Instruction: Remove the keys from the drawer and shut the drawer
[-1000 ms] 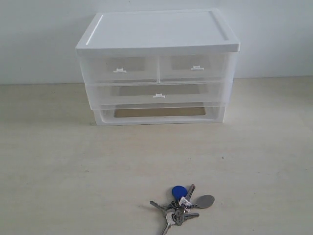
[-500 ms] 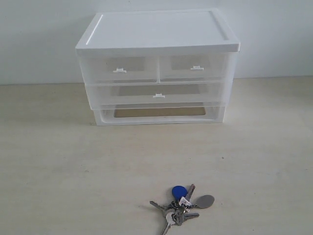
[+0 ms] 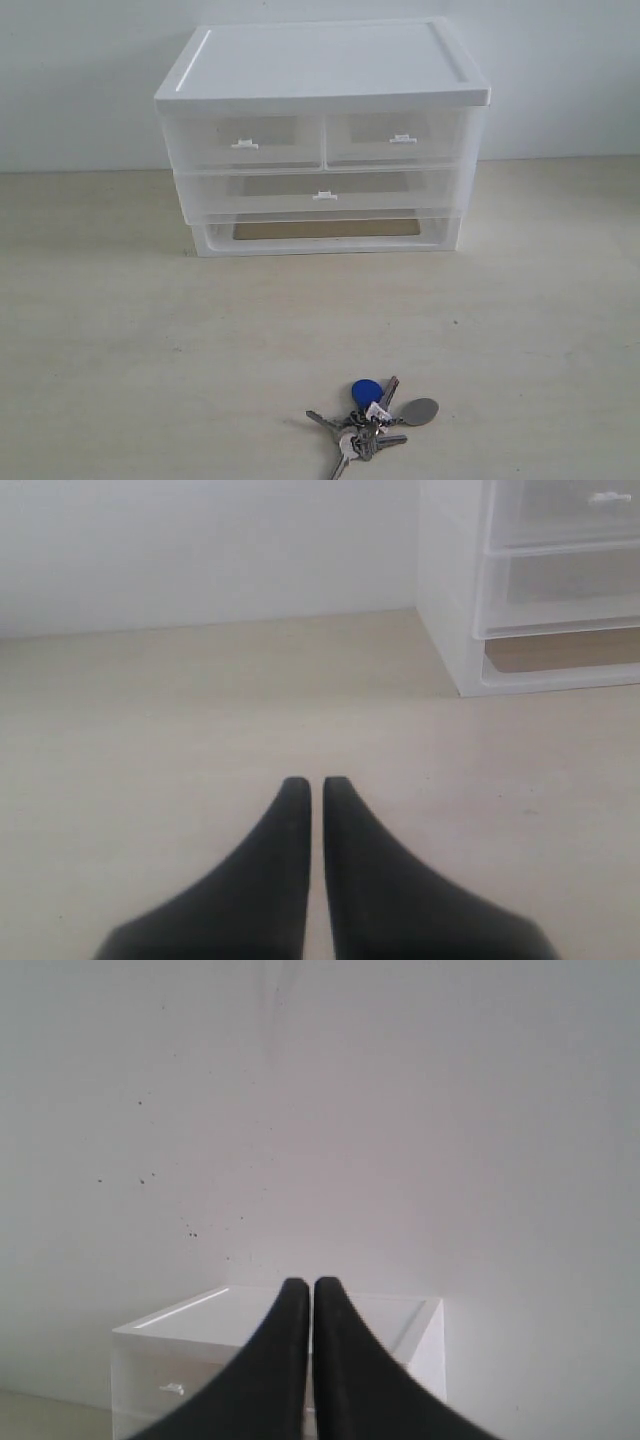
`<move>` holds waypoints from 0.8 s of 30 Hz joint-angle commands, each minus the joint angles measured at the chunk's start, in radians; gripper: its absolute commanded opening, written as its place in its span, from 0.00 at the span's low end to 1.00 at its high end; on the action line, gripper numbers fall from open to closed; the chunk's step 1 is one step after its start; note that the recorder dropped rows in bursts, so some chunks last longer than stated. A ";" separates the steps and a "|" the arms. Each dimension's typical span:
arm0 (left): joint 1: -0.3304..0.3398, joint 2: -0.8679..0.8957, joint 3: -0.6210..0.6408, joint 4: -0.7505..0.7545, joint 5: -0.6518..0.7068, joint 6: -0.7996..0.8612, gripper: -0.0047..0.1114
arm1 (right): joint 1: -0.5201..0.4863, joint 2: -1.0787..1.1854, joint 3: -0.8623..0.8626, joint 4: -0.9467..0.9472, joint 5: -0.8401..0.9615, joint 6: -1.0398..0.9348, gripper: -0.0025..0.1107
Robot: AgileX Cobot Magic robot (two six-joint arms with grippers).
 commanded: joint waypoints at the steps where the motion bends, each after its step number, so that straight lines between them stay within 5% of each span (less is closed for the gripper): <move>1: 0.003 -0.004 0.004 -0.007 0.001 0.003 0.08 | 0.001 -0.006 0.004 -0.012 -0.001 -0.003 0.02; 24: 0.003 -0.004 0.004 -0.007 0.001 0.003 0.08 | 0.031 -0.006 0.004 0.000 -0.019 -0.010 0.02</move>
